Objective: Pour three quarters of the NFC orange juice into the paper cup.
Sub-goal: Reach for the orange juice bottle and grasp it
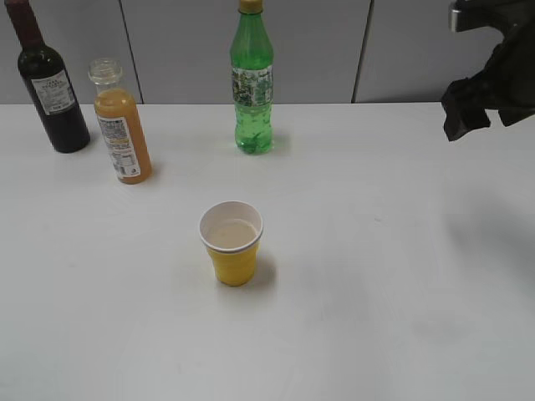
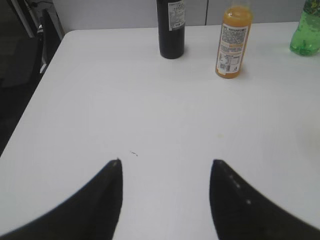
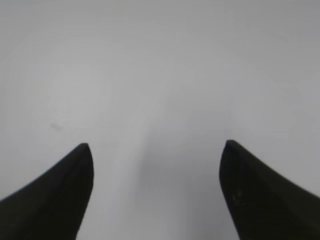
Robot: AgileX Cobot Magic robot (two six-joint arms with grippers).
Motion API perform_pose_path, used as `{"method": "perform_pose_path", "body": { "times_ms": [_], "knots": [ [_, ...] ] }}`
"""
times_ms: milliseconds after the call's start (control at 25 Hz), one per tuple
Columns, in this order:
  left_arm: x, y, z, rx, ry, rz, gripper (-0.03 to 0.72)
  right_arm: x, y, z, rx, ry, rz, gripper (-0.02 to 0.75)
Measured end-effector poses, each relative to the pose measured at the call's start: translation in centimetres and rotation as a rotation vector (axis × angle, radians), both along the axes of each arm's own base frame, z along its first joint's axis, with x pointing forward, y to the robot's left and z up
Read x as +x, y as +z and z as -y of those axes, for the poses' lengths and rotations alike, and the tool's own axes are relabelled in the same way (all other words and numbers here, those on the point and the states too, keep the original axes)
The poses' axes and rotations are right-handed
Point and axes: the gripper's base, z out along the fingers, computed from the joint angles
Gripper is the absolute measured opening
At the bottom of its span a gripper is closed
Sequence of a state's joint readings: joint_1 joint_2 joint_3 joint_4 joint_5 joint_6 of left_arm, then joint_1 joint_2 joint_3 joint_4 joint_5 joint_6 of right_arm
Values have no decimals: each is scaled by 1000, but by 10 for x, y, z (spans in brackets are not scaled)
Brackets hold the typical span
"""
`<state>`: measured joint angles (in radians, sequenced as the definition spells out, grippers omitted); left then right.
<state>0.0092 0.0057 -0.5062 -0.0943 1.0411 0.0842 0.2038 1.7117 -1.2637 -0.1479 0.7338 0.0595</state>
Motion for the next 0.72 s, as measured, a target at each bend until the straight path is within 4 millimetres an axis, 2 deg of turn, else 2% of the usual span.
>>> {"method": "perform_pose_path", "body": {
  "times_ms": [80,240,400,520,720],
  "knots": [
    [0,0,0,0,0,0,425,-2,15,-2,11,19,-72,594],
    [0,0,0,0,0,0,425,-15,30,2,-15,52,-248,594],
    [0,0,0,0,0,0,425,-29,39,25,40,-14,-287,593],
    [0,0,0,0,0,0,425,-53,46,38,34,-44,-276,593],
    [0,0,0,-1,-1,0,425,-110,54,44,43,-43,-238,593]
  ]
}}
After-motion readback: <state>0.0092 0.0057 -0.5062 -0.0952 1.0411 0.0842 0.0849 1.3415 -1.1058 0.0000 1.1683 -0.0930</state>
